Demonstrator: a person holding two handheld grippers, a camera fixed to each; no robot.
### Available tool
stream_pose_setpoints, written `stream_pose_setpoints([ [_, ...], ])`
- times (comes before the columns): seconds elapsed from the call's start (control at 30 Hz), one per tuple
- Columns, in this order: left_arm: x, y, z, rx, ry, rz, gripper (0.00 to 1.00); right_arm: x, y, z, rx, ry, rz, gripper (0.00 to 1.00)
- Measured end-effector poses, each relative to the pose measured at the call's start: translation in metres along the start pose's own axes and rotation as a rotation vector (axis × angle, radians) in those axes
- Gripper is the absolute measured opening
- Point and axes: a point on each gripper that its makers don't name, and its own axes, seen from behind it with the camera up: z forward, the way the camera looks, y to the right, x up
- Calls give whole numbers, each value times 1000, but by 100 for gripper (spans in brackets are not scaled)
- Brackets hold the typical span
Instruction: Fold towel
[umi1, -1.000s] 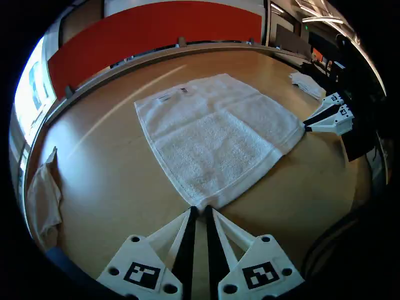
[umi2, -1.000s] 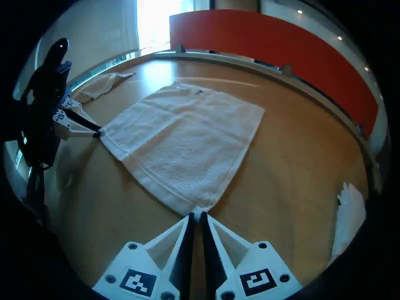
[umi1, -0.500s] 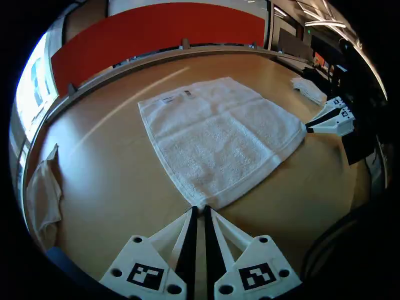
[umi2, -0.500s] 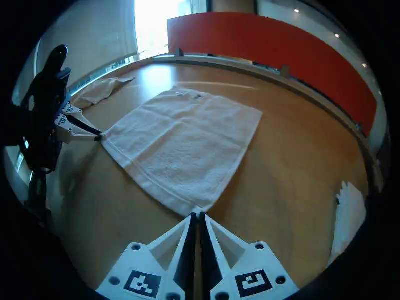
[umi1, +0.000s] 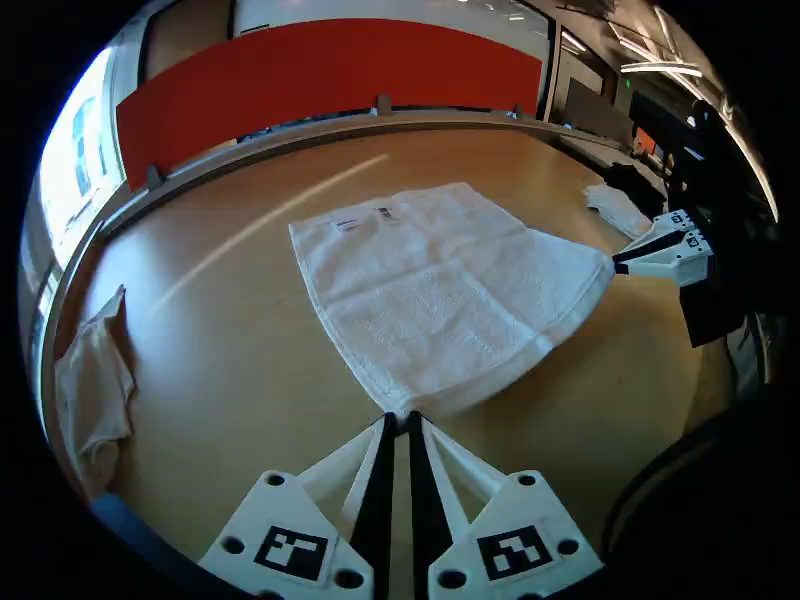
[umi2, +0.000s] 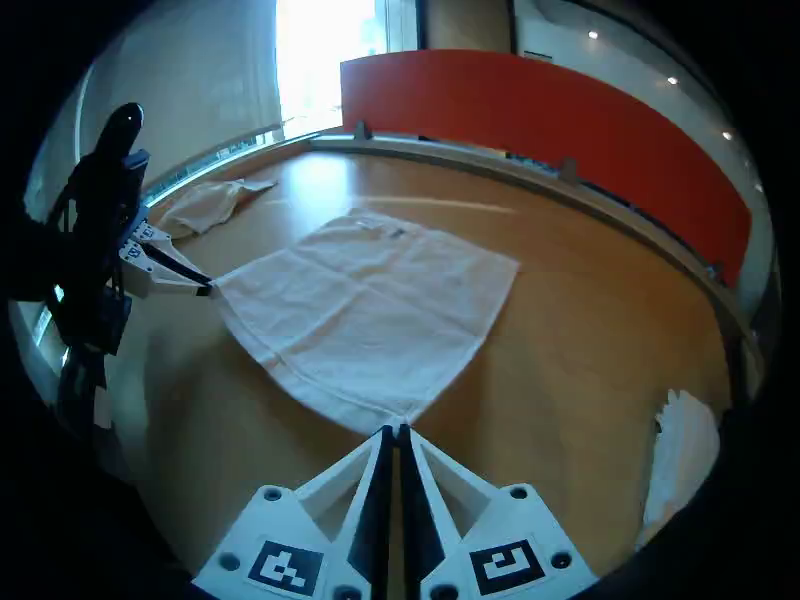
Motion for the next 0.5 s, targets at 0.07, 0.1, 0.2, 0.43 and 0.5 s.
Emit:
stream_pose_setpoints([
  [0.07,3,1,-5,-2,3,-13,10,7,0,-7,0,12,0,4],
  [0.1,5,2,-8,-3,5,-20,10,10,0,-10,1,18,0,4],
  [0.2,9,5,-16,-11,8,-40,10,20,0,-22,-1,33,-1,4],
  [0.43,17,13,-37,-27,9,-86,10,37,-4,-48,8,61,6,4],
  [0.5,18,16,-43,-31,7,-98,10,41,-5,-55,10,65,7,4],
])
